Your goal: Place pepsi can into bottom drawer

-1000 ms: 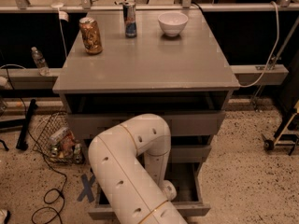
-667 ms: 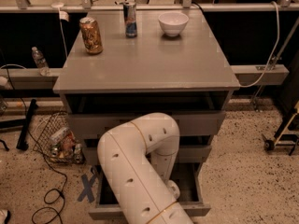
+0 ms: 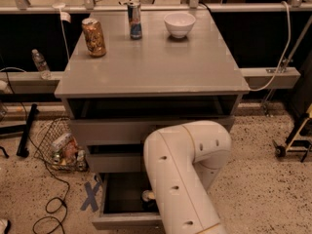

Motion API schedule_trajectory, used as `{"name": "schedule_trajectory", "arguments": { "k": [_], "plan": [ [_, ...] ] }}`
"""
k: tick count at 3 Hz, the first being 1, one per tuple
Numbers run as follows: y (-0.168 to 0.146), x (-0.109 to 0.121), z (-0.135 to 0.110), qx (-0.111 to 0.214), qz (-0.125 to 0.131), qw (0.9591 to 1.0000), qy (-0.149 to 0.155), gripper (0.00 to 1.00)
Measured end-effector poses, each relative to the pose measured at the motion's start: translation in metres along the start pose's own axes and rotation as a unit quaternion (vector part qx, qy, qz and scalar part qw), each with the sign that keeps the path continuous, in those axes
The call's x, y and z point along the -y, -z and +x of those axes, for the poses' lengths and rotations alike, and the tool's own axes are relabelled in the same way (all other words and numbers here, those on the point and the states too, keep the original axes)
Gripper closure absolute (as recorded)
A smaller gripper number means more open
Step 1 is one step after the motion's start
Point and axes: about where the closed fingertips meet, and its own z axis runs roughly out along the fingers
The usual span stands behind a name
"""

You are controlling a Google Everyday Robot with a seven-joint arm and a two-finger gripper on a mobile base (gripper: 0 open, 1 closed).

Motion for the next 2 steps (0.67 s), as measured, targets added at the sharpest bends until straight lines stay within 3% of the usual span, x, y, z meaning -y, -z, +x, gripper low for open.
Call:
{"name": "schedule_trajectory", "arguments": {
  "k": [1, 2],
  "plan": [
    [0.035, 0.023, -0.019, 0.045, 0.013, 0.9985, -0.027, 0.0],
    [0.062, 0.044, -0.023, 0.066, 0.036, 0.9961, -0.045, 0.0]
  ]
}}
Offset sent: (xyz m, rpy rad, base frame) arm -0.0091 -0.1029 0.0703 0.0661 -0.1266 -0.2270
